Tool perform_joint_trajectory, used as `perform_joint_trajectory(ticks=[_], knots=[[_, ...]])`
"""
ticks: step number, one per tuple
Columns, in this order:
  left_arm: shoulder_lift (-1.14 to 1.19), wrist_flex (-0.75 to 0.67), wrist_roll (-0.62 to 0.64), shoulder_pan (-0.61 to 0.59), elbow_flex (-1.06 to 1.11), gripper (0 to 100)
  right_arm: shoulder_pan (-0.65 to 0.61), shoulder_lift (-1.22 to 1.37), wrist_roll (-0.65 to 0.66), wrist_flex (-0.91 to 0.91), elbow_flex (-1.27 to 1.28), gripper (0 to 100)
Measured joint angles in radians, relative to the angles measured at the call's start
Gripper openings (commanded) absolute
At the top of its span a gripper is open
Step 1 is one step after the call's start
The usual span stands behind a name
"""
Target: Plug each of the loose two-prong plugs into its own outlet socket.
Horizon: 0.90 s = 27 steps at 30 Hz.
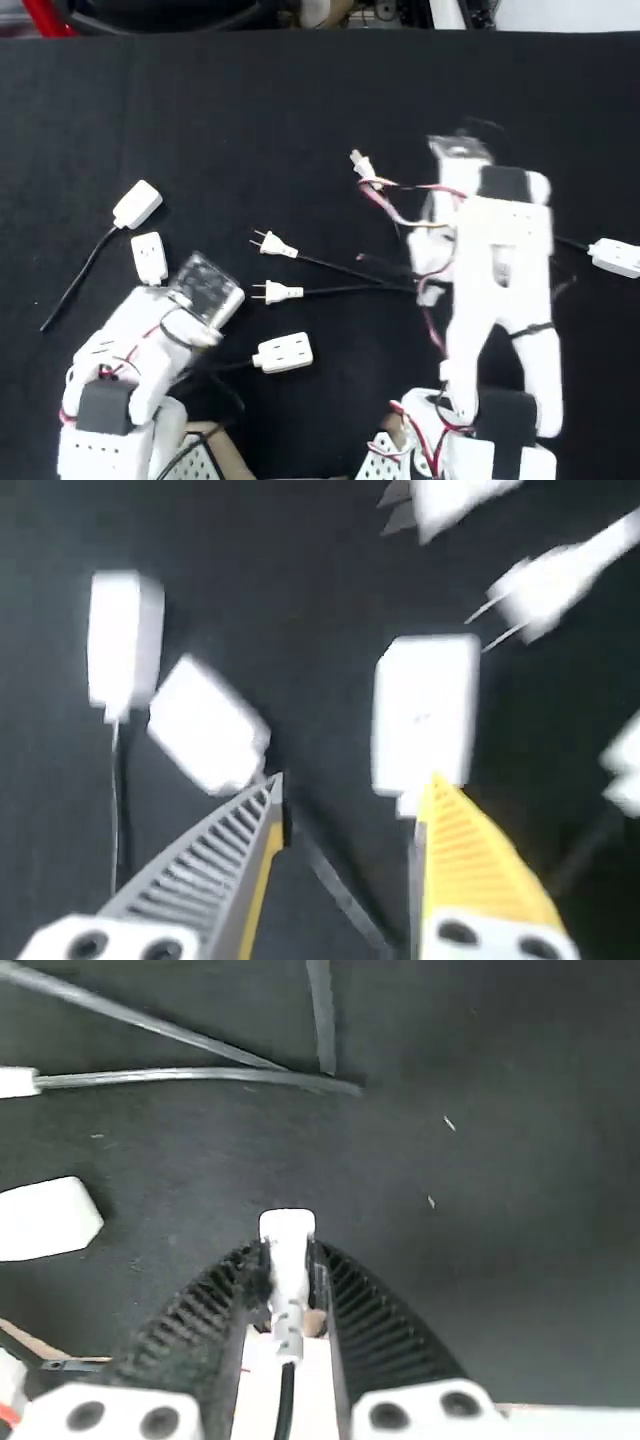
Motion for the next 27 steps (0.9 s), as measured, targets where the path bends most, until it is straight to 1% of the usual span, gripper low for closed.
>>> perform_joint_trajectory(ticks=[2, 5, 8, 10, 13, 16, 19, 23, 27], knots=[[0.078, 0.020, 0.003, 0.120, -0.071, 22, 0.035, 0.000, -0.005, 0.000, 0.037, 1.1], [0.209, 0.023, 0.005, 0.298, -0.120, 22, 0.044, 0.000, -0.006, 0.000, 0.091, 1.1], [0.325, 0.002, -0.041, 0.413, -0.132, 22, 0.051, 0.000, -0.037, -0.009, 0.094, 1.1], [0.385, -0.038, -0.091, 0.446, -0.132, 22, 0.051, 0.000, -0.060, -0.028, 0.094, 1.1], [0.459, -0.098, -0.164, 0.465, -0.135, 23, 0.051, -0.008, -0.072, -0.037, 0.094, 1.1], [0.535, -0.157, -0.218, 0.494, -0.137, 27, 0.051, -0.008, -0.074, -0.038, 0.094, 1.1], [0.641, -0.232, -0.230, 0.537, -0.163, 27, 0.051, -0.008, -0.075, -0.038, 0.094, 1.1], [0.833, -0.275, -0.232, 0.606, -0.264, 27, 0.054, -0.008, -0.075, -0.038, 0.094, 1.1], [1.014, -0.339, -0.238, 0.628, -0.338, 27, 0.101, -0.008, -0.075, -0.038, 0.094, 1.1]])
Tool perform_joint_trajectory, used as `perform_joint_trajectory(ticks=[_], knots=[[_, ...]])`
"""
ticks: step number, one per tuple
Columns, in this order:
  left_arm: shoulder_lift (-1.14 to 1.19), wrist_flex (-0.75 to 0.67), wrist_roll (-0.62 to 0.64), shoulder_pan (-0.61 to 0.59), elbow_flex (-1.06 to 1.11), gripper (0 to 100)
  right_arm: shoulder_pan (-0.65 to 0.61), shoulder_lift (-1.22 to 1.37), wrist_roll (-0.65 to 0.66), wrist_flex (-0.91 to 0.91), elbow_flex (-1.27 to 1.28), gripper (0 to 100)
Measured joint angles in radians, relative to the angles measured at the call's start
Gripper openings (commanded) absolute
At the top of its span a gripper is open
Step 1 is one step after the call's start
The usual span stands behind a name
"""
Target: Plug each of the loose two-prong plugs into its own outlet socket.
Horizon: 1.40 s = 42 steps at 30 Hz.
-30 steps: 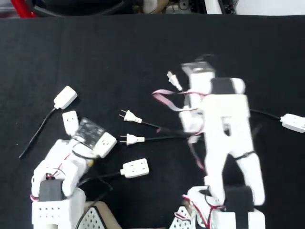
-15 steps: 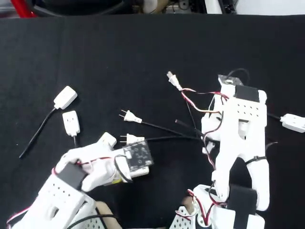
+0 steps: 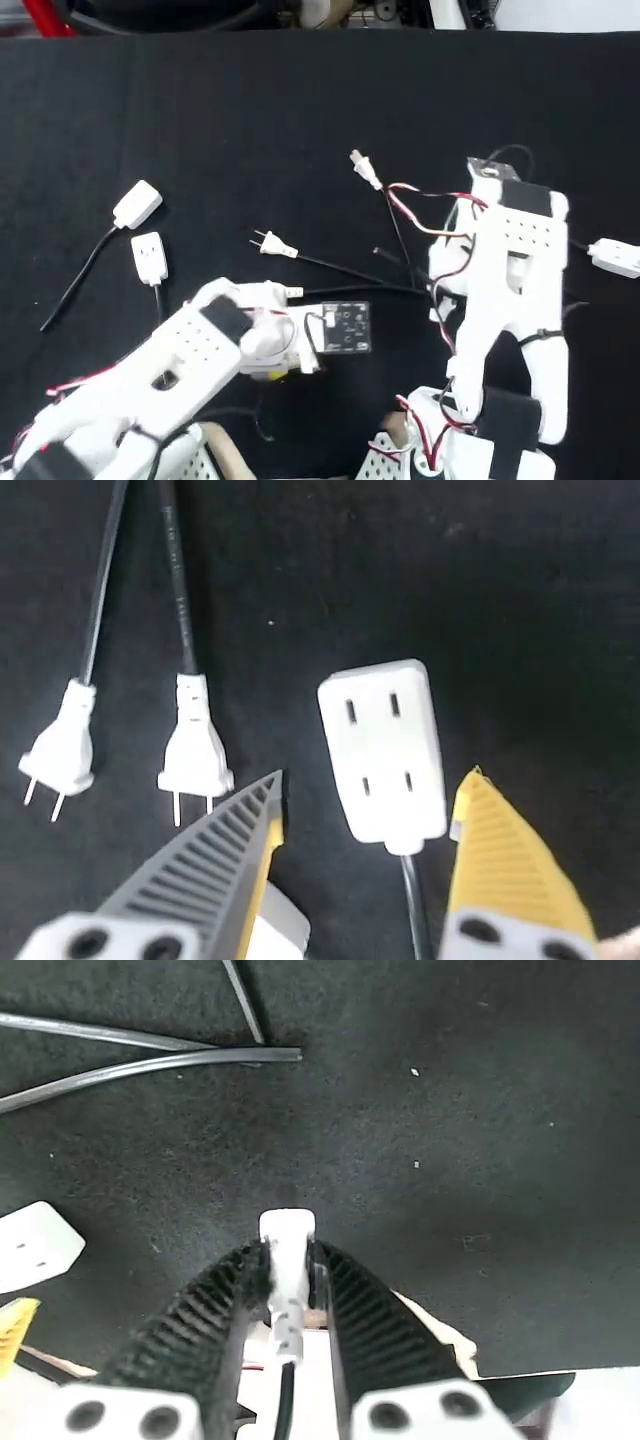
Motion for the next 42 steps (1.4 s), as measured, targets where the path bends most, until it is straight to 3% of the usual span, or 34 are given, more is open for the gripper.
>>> perform_joint_trajectory(ticks=[5, 11, 21, 27, 33, 37, 42], knots=[[0.160, -0.083, -0.055, -0.008, -0.014, 26, 0.061, 0.000, 0.074, 0.000, 0.000, 1.1], [0.187, -0.137, -0.060, -0.037, -0.014, 26, 0.069, 0.000, 0.086, 0.000, 0.000, 1.1], [0.196, -0.166, 0.011, -0.040, -0.014, 15, 0.069, 0.000, 0.086, 0.000, 0.003, 1.1], [0.196, -0.166, 0.158, -0.040, -0.029, 7, 0.069, 0.000, 0.086, 0.000, 0.003, 1.1], [0.201, -0.175, 0.376, -0.040, -0.087, 10, 0.069, 0.000, 0.086, 0.000, 0.003, 1.1], [0.224, -0.259, 0.499, -0.040, -0.089, 11, 0.069, 0.000, 0.086, 0.000, 0.003, 1.1], [0.311, -0.336, 0.577, -0.044, -0.137, 12, 0.069, 0.000, 0.086, 0.000, 0.003, 1.1]])
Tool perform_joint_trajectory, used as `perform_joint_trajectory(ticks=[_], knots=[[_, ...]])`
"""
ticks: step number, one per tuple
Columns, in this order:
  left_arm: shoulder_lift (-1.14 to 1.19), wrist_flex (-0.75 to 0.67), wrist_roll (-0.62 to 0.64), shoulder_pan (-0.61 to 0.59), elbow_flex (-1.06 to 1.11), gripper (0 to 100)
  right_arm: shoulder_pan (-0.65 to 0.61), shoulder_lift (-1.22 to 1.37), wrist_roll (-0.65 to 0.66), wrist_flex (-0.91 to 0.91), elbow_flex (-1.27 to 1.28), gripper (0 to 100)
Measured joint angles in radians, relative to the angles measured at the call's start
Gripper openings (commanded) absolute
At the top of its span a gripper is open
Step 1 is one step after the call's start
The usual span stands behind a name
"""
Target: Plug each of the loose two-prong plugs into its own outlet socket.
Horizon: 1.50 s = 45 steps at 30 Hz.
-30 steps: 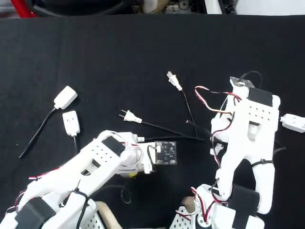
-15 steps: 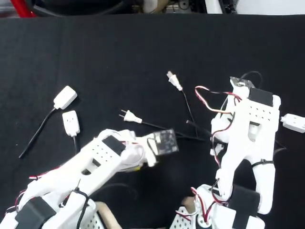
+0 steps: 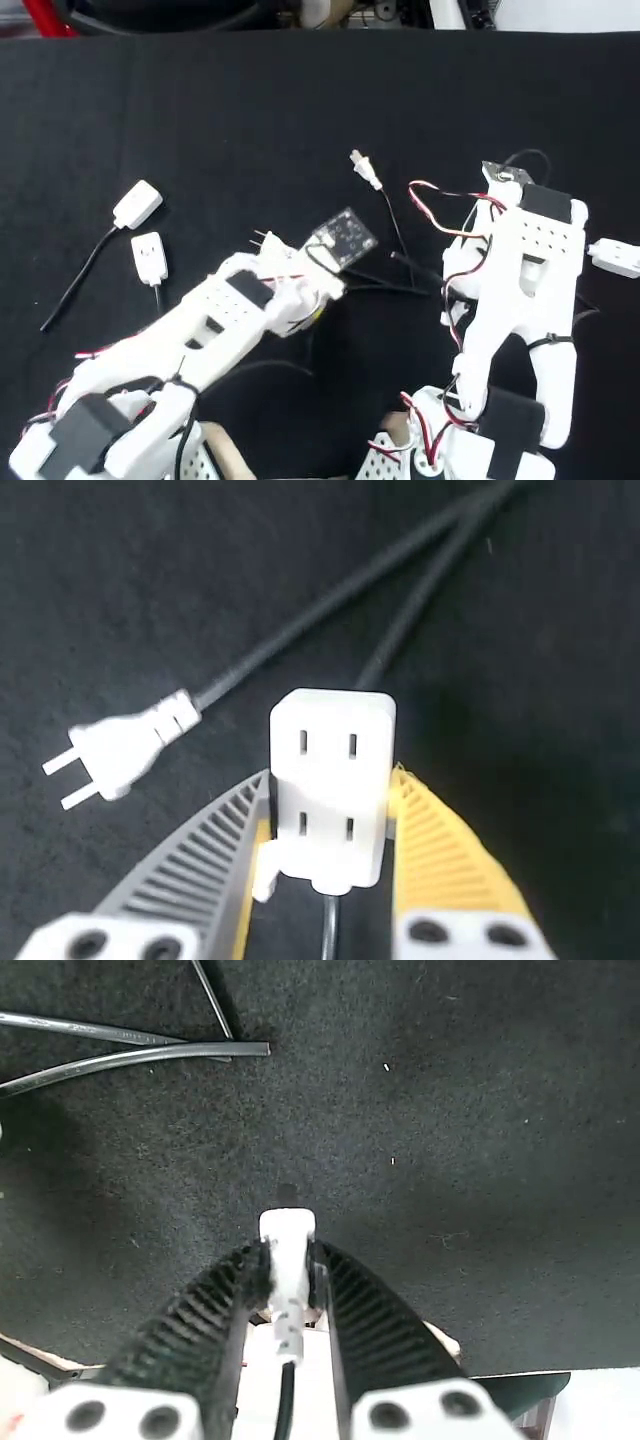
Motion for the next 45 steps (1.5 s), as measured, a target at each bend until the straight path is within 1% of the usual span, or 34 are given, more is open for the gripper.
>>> perform_joint_trajectory(ticks=[2, 6, 7, 12, 15, 17, 20, 23, 28, 32, 36, 41, 45], knots=[[0.044, -0.006, 0.020, 0.002, -0.032, 16, 0.000, 0.000, 0.000, 0.000, 0.000, 1.1], [0.117, -0.011, 0.035, 0.017, -0.066, 29, 0.000, 0.000, 0.000, 0.000, 0.000, 1.1], [0.121, -0.014, 0.041, 0.017, -0.071, 31, 0.000, 0.000, 0.000, 0.000, 0.000, 1.1], [0.132, -0.002, 0.052, 0.018, -0.072, 31, -0.009, 0.000, 0.000, 0.000, 0.000, 1.1], [0.114, 0.054, 0.058, 0.018, -0.092, 31, -0.046, 0.000, 0.000, 0.000, 0.000, 1.1], [0.061, 0.089, 0.083, 0.002, -0.094, 31, -0.066, 0.000, 0.000, 0.000, 0.000, 1.1], [-0.072, 0.126, 0.107, -0.063, -0.086, 31, -0.095, 0.000, 0.000, 0.000, 0.000, 1.1], [-0.258, 0.173, 0.112, -0.124, -0.023, 31, -0.141, 0.000, 0.000, 0.000, 0.000, 1.1], [-0.641, 0.275, 0.129, -0.258, 0.124, 31, -0.316, 0.000, 0.000, 0.000, 0.006, 1.1], [-0.954, 0.358, 0.144, -0.448, 0.259, 31, -0.468, 0.000, 0.000, 0.000, 0.006, 1.1], [-1.214, 0.374, 0.138, -0.624, 0.427, 31, -0.559, 0.000, -0.005, -0.003, 0.028, 1.1], [-1.444, 0.459, 0.097, -0.749, 0.577, 31, -0.689, 0.000, -0.092, -0.068, 0.071, 1.1], [-1.455, 0.506, 0.021, -0.844, 0.603, 31, -0.770, 0.000, -0.133, -0.130, 0.078, 1.1]])
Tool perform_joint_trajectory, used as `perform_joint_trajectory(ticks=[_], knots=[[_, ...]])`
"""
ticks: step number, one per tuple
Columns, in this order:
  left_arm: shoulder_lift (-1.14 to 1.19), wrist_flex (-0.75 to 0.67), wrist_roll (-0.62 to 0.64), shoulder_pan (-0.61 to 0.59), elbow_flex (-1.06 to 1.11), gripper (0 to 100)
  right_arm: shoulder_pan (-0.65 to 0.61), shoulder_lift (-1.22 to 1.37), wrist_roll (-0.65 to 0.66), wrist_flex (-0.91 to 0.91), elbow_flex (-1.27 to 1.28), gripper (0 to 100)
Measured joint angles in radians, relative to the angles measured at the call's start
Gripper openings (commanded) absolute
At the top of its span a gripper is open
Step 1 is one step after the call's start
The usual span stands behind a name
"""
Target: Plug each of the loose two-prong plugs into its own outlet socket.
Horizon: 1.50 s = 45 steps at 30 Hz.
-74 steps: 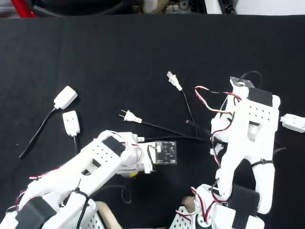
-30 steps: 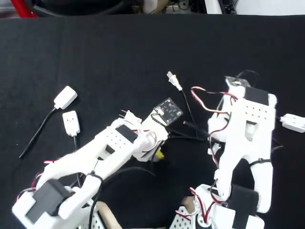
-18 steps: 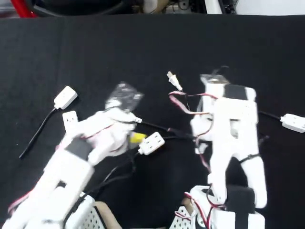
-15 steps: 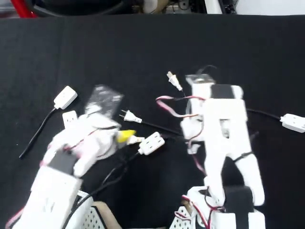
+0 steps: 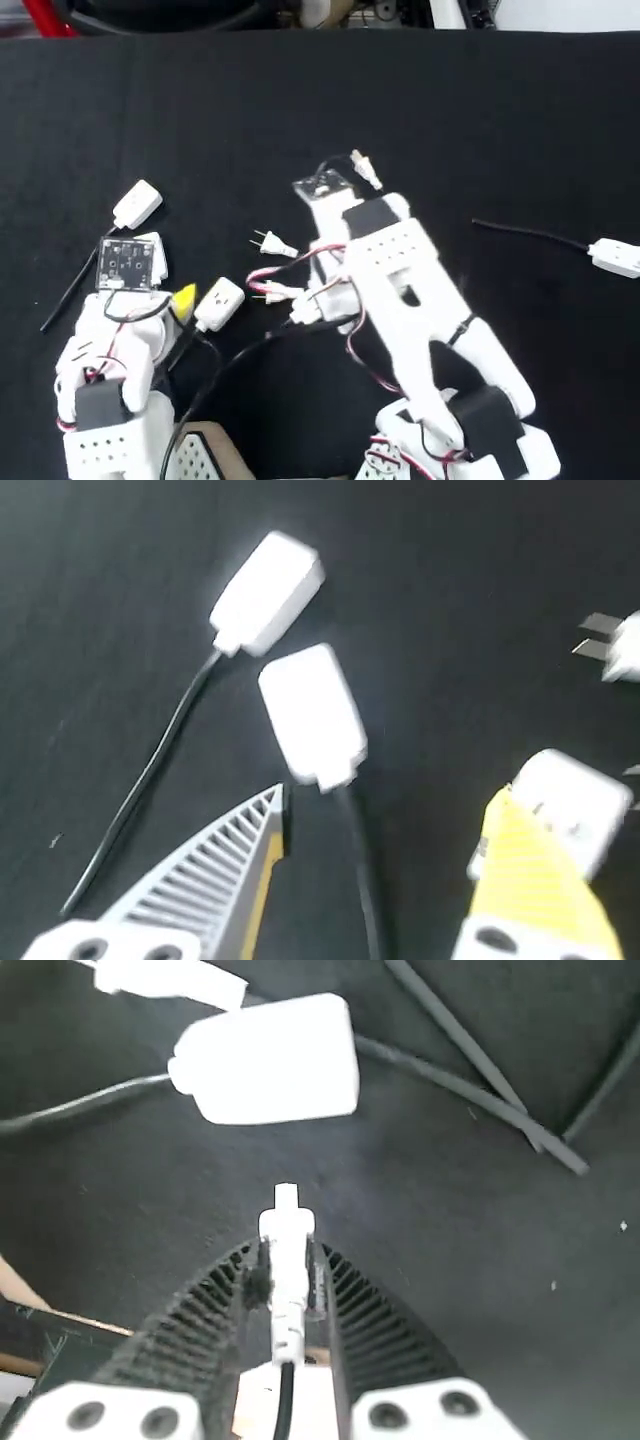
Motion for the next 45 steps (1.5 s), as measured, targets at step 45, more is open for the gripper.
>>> perform_joint_trajectory(ticks=[45], knots=[[-0.014, -0.028, -0.153, -0.157, 0.144, 31, 0.038, 0.298, 0.183, 0.021, -0.292, 1.1]])
